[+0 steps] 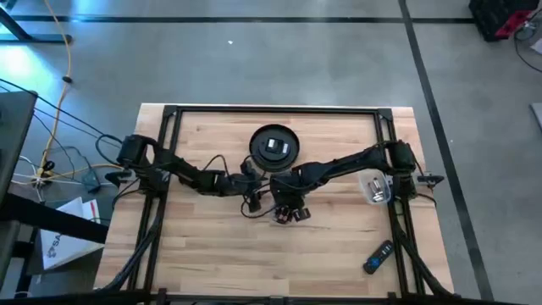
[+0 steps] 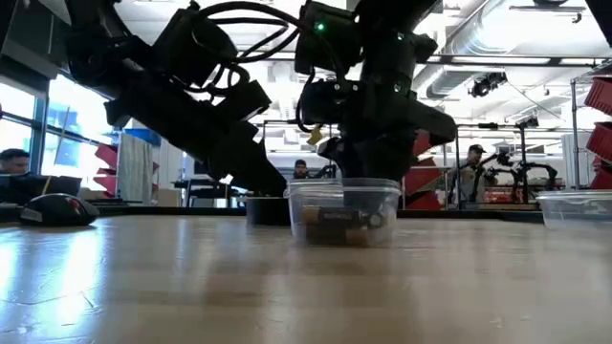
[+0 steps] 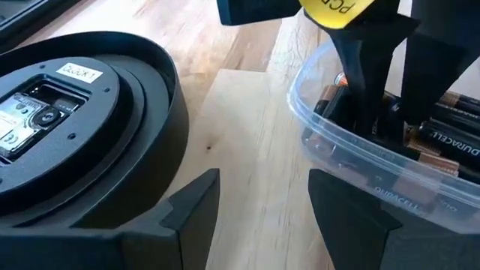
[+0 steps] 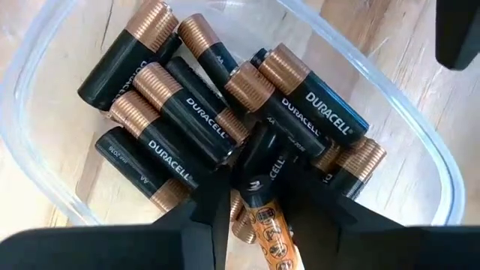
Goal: Insert battery
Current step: Insert the orange battery into the wall clock battery compartment
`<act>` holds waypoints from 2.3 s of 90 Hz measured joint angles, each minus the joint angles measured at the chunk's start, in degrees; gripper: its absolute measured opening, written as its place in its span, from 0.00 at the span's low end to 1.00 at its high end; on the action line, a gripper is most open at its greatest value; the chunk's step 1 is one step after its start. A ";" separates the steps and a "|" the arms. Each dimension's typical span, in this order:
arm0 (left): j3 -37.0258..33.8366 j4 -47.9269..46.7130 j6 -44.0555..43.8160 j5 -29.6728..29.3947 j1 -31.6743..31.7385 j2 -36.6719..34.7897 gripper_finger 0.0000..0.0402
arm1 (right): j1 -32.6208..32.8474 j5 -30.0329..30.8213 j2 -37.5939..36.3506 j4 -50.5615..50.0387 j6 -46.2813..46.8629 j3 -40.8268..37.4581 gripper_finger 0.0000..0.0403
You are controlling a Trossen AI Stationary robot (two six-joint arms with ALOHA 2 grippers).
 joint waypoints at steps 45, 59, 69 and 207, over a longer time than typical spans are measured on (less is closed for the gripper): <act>0.00 -0.06 -0.02 0.10 0.00 0.00 0.47 | 1.18 3.66 -0.02 -2.69 -5.23 0.87 0.24; 0.00 -0.07 -0.02 0.13 0.00 0.00 0.47 | 1.80 6.28 -0.11 -3.72 -7.74 0.88 0.24; 0.00 -0.07 -0.02 0.13 0.02 0.00 0.47 | 1.86 6.32 -0.11 -4.19 -8.31 0.88 0.24; -0.02 -17.17 2.40 -3.74 7.89 -11.98 0.47 | -2.66 8.39 -11.36 -4.84 8.45 7.44 0.02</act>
